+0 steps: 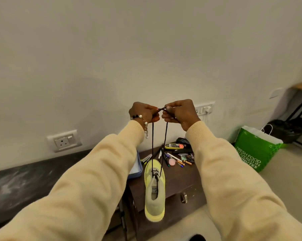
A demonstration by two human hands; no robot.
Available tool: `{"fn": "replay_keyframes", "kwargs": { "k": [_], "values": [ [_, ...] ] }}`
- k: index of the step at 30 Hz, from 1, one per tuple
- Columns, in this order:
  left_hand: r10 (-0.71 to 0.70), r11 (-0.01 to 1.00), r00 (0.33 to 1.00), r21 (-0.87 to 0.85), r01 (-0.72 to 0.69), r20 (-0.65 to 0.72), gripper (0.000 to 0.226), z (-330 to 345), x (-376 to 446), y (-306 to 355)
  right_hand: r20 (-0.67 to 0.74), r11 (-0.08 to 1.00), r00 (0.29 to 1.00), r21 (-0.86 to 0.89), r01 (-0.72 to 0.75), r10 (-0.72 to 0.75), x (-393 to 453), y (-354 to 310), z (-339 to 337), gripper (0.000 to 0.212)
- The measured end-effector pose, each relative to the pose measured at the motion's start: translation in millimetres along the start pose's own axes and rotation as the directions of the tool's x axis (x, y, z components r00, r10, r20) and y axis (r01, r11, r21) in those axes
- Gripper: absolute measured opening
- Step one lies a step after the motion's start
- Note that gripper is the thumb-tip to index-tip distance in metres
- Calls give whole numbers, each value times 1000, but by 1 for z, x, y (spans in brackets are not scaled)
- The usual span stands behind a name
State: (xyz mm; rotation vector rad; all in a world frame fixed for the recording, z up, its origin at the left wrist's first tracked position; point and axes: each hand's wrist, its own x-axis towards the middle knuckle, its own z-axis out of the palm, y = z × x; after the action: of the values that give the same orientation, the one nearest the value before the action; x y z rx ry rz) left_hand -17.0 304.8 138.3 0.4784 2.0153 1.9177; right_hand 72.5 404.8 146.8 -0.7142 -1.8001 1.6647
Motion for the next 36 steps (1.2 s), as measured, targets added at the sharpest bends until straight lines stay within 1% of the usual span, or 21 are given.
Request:
{"fn": "replay_keyframes", "kwargs": {
  "k": [2, 5, 7, 10, 12, 14, 16, 19, 21, 23, 27, 31, 34, 36],
  "values": [
    [36, 997, 999, 66, -37, 13, 10, 2, 0, 4, 2, 998, 1000, -58, 26, -26, 4, -7, 2, 12],
    [56, 994, 997, 94, -61, 53, 6, 5, -4, 7, 5, 988, 997, -132, 83, -83, 5, -11, 3, 15],
    [73, 990, 994, 117, -82, 77, 10, 6, -4, 6, -3, 976, 991, -174, 129, -132, 4, -9, 3, 16],
    [94, 983, 992, 151, -106, 87, 17, 6, -6, 3, -19, 979, 988, -144, 148, -152, 5, -5, 3, 10],
    [102, 983, 993, 150, -109, 53, 14, 5, -7, 1, -28, 989, 991, -66, 132, -134, 6, -3, 1, 8],
    [114, 986, 994, 127, -113, 0, 8, 4, -5, 1, -39, 990, 990, -35, 136, -137, 8, -1, -1, 9],
    [132, 983, 990, 133, -126, -41, 12, 2, -2, 2, -47, 986, 987, -69, 152, -155, 9, 0, -2, 11],
    [188, 960, 981, 224, -171, -57, 22, 3, 5, 4, -64, 952, 969, -214, 221, -239, 14, -4, -1, 16],
    [220, 946, 975, 253, -202, -43, 25, 5, 9, 7, -48, 932, 959, -254, 260, -281, 17, -10, 0, 17],
    [242, 940, 970, 251, -230, -20, 23, 7, 11, 10, -31, 919, 952, -269, 287, -306, 19, -16, 2, 17],
    [281, 924, 959, 256, -283, 46, 18, 12, 10, 14, -33, 920, 945, -239, 309, -326, 25, -26, 4, 16],
    [298, 925, 952, 228, -305, 65, 12, 15, 11, 15, 67, 931, 957, -221, 291, -283, 27, -31, 2, 17],
    [304, 931, 948, 183, -317, 95, 13, 14, 13, 15, 156, 931, 951, -213, 297, -267, 25, -32, -3, 16],
    [312, 927, 942, 177, -330, 119, 14, 14, 13, 14, 209, 919, 940, -237, 316, -270, 25, -33, -6, 16]
  ]
}}
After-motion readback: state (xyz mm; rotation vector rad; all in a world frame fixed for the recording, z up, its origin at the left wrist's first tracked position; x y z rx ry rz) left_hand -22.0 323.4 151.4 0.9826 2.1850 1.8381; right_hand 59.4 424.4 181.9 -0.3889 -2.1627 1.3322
